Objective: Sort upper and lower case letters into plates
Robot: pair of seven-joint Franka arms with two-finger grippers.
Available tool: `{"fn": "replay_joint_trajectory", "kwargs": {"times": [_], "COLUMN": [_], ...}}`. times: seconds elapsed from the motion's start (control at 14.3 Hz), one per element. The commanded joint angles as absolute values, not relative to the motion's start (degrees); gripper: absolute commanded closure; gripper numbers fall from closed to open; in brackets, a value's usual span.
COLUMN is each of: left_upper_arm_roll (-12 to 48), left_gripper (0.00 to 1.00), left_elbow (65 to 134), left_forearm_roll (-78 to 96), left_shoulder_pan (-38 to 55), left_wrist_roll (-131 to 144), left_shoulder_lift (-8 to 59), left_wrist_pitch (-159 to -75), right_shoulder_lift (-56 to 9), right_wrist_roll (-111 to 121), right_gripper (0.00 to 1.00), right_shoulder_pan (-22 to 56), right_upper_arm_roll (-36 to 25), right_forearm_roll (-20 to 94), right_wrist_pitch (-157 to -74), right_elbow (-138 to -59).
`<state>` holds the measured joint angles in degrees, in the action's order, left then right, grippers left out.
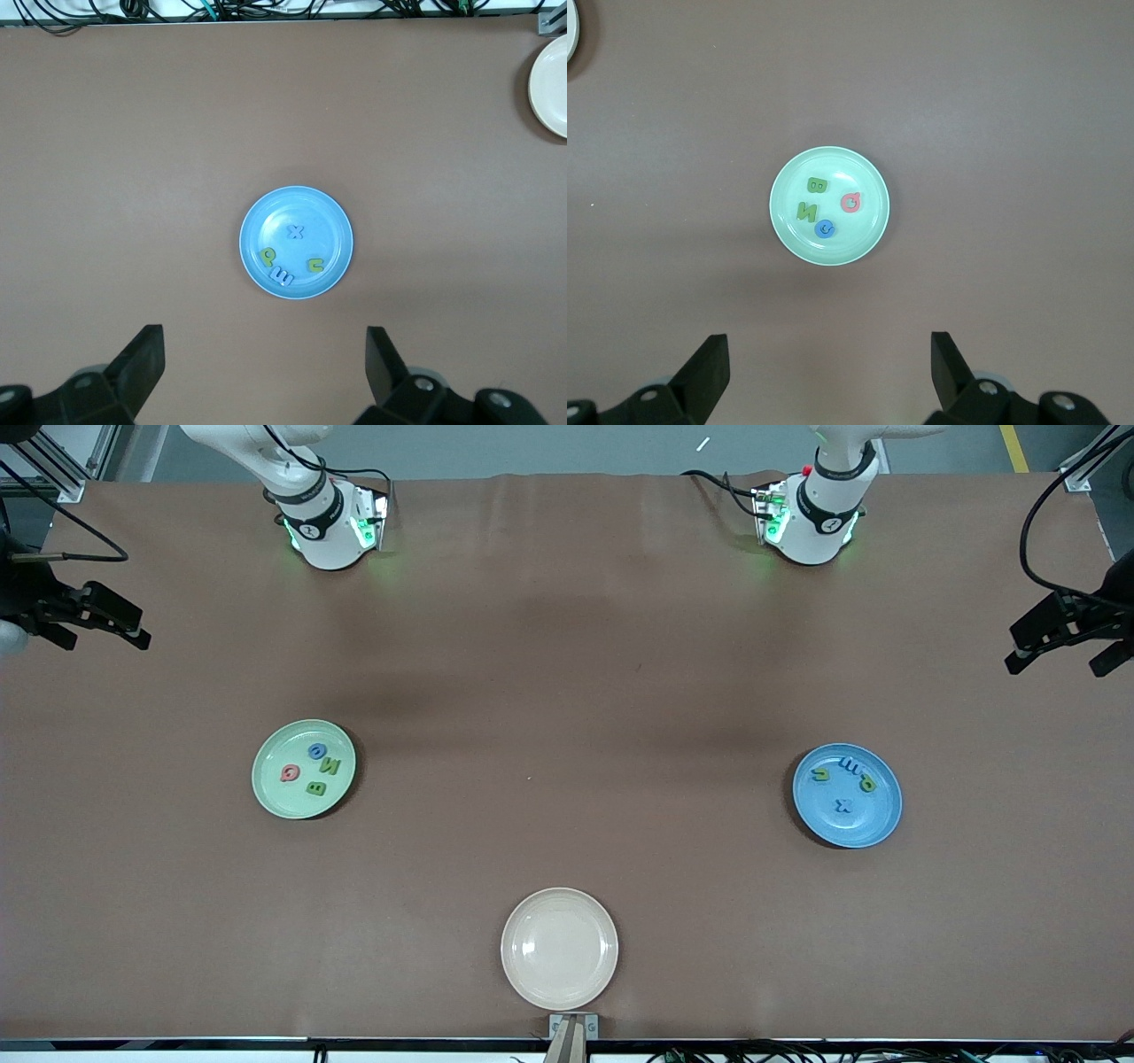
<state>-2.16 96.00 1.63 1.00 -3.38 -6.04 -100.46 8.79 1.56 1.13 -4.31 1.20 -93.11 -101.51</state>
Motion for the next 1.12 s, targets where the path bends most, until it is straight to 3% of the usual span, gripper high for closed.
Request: {"fn": "replay_joint_trajectory", "kwargs": {"times": [0.0, 0.49, 0.84, 1.05], "left_upper_arm_roll": [-2.1, -2.5, -2.3, -2.2], "left_gripper": [0.0, 0.0, 0.0, 0.0], "left_elbow": [94.3, 94.1, 91.9, 89.1], "left_forearm_roll": [1.1, 1.5, 1.4, 1.6], "left_shoulder_pan": [0.9, 0.8, 1.0, 1.2], "left_wrist_roll": [-3.7, -3.9, -3.6, -3.5], "left_shoulder_lift": [-6.3, -6.3, -4.9, -3.5], "left_wrist_pitch": [-96.9, -94.3, -94.3, -93.7], "right_shoulder_lift": [9.9, 9.9, 4.6, 4.3], "right_wrist_roll": [1.1, 1.4, 4.7, 4.3], "right_gripper": [0.0, 0.0, 0.0, 0.0], "right_shoulder_pan": [0.9, 0.6, -1.1, -1.0], "right_upper_arm_roll": [-4.4, -4.5, -4.5, -4.4], "right_forearm_roll": [2.0, 1.1, 0.9, 1.0], "right_wrist_pitch": [-92.5, -91.3, -88.3, -86.8], "right_elbow": [-102.1, -102.0, -93.6, -93.6]}}
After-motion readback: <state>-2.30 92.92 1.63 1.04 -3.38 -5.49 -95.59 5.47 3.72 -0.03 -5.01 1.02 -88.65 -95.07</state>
